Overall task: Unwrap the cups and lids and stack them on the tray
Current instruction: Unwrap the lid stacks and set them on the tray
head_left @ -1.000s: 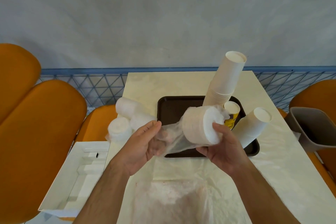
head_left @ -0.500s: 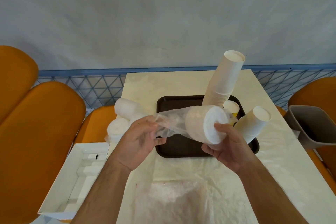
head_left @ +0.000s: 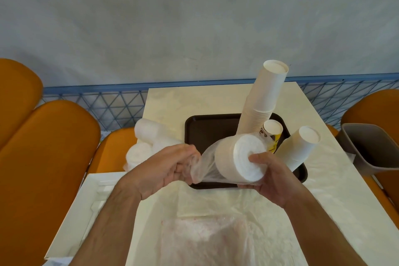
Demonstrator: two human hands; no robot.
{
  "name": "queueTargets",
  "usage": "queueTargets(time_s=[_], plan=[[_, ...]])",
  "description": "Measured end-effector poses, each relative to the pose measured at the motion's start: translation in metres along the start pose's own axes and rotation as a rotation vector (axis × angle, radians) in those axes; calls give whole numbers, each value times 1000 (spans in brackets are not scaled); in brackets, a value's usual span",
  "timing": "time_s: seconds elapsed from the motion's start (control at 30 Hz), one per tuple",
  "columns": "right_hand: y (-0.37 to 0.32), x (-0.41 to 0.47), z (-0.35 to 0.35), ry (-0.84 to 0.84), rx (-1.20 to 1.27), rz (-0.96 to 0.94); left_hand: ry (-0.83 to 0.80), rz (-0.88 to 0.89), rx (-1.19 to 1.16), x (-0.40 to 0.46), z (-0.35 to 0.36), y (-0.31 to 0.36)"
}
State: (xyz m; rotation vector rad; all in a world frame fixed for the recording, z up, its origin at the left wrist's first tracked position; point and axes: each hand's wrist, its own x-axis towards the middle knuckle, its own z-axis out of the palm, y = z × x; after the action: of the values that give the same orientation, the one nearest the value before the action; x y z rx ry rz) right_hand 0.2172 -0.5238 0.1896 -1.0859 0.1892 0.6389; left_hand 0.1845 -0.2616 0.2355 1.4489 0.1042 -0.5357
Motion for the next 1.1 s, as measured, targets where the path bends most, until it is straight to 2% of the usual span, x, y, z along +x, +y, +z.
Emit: queueTargets(time_s=[0.13, 0.4, 0.53, 0.73, 0.87, 0.93, 1.0, 1.07, 1.1], plan=[[-1, 0, 6, -24, -86, -51, -2, -224, 285, 5, 8, 3], [-3, 0, 9, 11, -246, -125, 119, -318, 472, 18, 13, 5], [-4, -2, 8, 36, -252, -171, 170, -243, 344, 18, 7, 3], [-2, -1, 1, 96, -402, -132, 219, 114, 121, 11, 8, 10], [3, -1, -1, 111, -465, -97, 199, 305, -188, 6, 13, 14], [5, -1, -2, 144, -429, -107, 248, 390, -352, 6, 10, 15], [6, 0, -2, 152, -238, -127, 407, 398, -428, 13, 4, 4], [6, 1, 1, 129, -24, -156, 563, 272, -352, 19, 7, -12], [6, 2, 3, 118, 38, -172, 551, 180, -308, 21, 14, -22]])
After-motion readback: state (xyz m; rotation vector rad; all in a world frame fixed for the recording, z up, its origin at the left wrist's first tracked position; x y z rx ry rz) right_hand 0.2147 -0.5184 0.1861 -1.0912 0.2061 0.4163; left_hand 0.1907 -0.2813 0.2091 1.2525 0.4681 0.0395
